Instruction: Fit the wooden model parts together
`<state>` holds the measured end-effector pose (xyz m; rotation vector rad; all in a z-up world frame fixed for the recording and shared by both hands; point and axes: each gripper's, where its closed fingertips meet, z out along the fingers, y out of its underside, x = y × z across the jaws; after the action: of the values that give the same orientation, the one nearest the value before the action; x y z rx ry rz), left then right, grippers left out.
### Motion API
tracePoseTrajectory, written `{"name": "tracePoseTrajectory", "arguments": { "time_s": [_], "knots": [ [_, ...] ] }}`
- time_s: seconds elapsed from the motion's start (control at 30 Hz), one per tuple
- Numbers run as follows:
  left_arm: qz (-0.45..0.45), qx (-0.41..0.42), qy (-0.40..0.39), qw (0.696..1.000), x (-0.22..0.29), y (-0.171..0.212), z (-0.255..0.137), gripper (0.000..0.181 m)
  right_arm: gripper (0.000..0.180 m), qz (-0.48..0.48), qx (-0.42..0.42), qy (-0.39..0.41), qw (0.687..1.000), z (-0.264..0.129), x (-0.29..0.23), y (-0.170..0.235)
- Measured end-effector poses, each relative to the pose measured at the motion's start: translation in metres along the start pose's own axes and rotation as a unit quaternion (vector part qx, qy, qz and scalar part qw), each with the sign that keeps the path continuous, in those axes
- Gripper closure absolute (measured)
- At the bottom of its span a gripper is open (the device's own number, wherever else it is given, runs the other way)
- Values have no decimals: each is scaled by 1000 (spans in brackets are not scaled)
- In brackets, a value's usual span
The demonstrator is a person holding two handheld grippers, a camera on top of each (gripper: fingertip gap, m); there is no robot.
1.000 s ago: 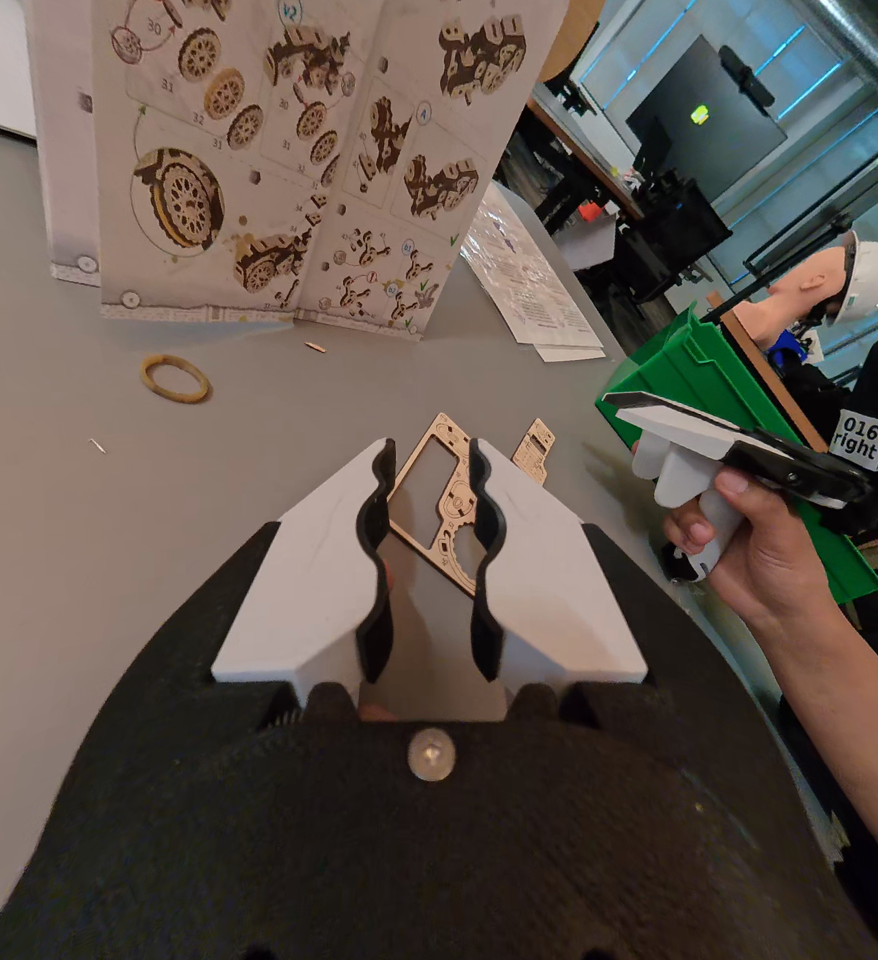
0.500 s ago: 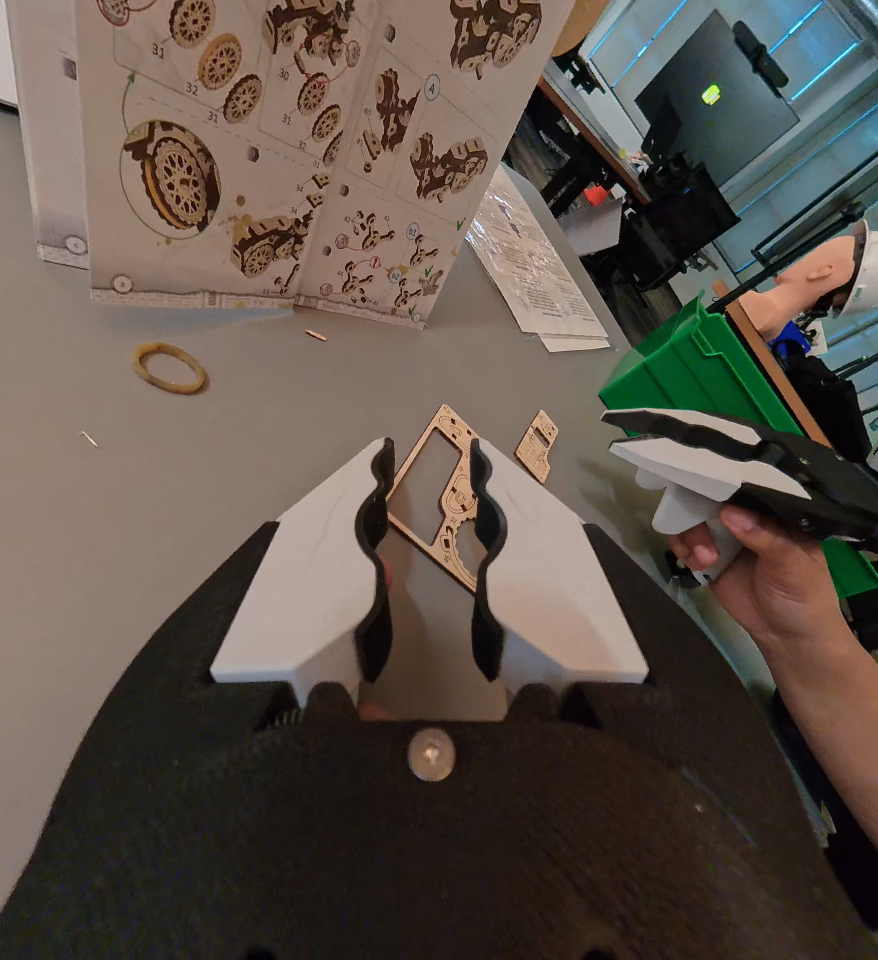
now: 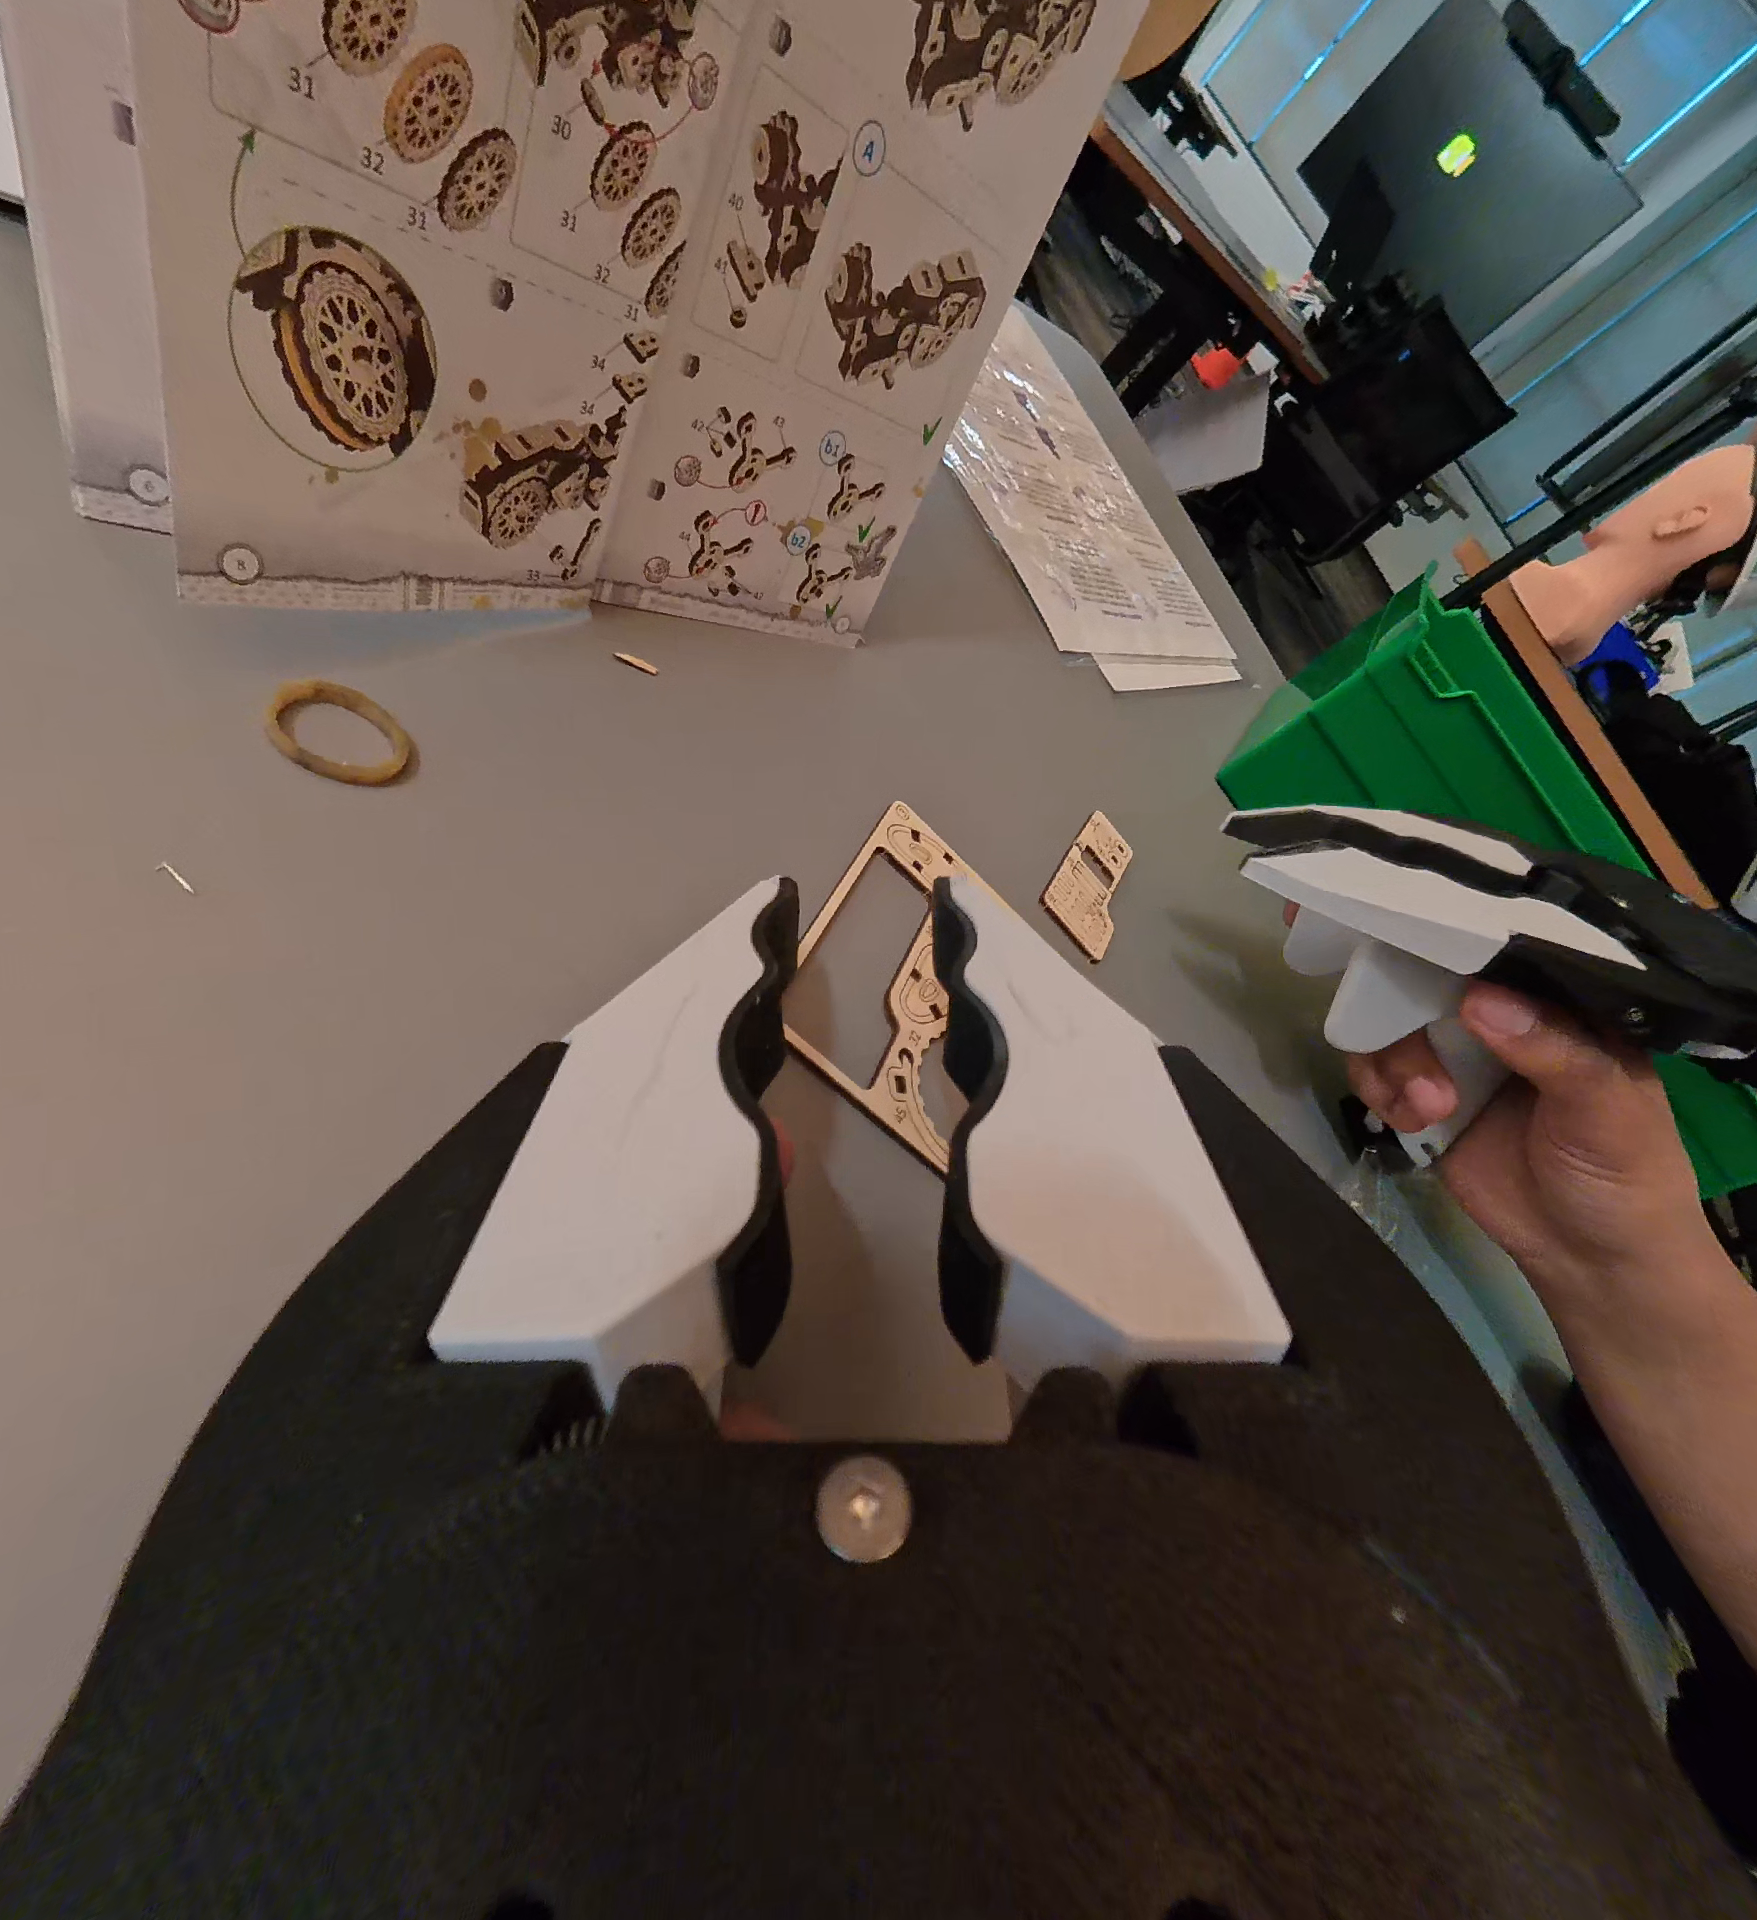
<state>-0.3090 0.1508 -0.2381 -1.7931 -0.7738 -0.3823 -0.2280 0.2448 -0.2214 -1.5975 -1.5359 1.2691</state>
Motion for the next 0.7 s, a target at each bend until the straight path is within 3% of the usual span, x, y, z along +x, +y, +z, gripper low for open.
{"name": "tracePoseTrajectory", "arguments": {
  "time_s": [0.7],
  "knots": [
    [-12, 6, 4, 1000, -1, -1, -1, 163, 163, 38, 0, -18, 999, 6, -2, 1]
  ]
}}
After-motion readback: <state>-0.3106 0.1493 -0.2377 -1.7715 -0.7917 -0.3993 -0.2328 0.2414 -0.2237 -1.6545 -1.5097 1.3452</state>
